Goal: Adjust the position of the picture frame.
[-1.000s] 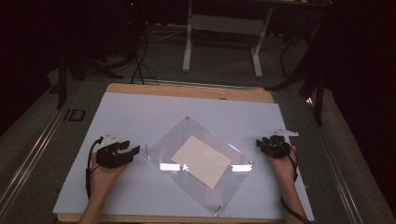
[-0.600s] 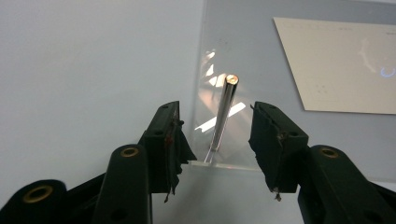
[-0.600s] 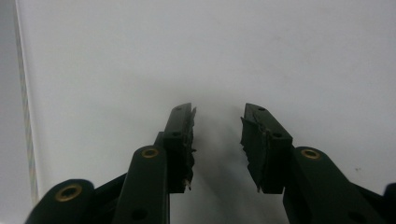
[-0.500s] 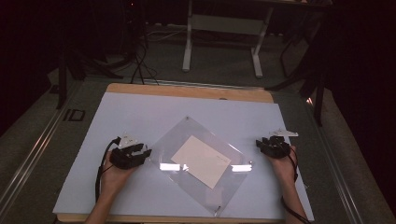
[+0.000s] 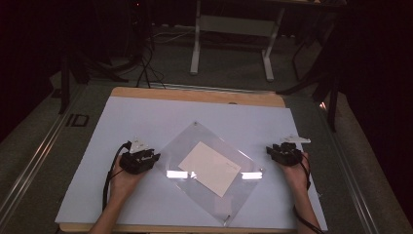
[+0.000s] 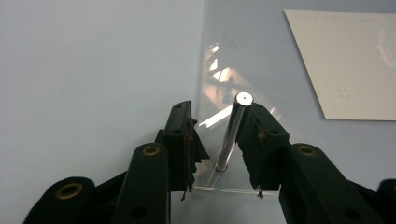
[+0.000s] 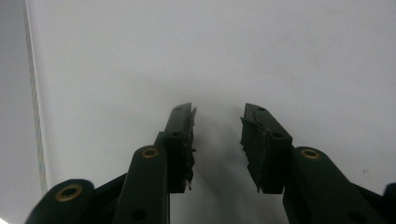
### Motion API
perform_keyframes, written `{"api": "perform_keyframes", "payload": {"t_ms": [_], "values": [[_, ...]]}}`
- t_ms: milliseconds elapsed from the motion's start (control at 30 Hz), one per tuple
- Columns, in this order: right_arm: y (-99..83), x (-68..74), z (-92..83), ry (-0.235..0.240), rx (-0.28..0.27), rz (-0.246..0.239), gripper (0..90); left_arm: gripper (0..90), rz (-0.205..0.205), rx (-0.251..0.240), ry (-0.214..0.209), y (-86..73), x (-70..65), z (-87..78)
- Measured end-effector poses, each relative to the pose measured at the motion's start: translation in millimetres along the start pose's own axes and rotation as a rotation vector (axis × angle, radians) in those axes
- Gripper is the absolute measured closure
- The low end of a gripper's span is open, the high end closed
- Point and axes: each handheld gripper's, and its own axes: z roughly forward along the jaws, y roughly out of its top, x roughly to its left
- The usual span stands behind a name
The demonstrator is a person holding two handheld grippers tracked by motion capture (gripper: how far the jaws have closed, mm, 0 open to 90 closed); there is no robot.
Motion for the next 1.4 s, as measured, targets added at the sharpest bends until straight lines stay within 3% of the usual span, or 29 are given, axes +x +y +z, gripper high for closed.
{"api": "perform_keyframes", "payload": {"t_ms": [600,1400], "values": [[-0.9,3.3,-1.1,0.019,-0.001,-0.017,63.6,80.9,0.023,0.026,-0.001,2.3,-3.9,7.6],[-1.6,5.0,-2.0,0.034,0.000,-0.030,64.1,84.0,0.030,0.033,0.006,4.8,-5.7,6.5]]}}
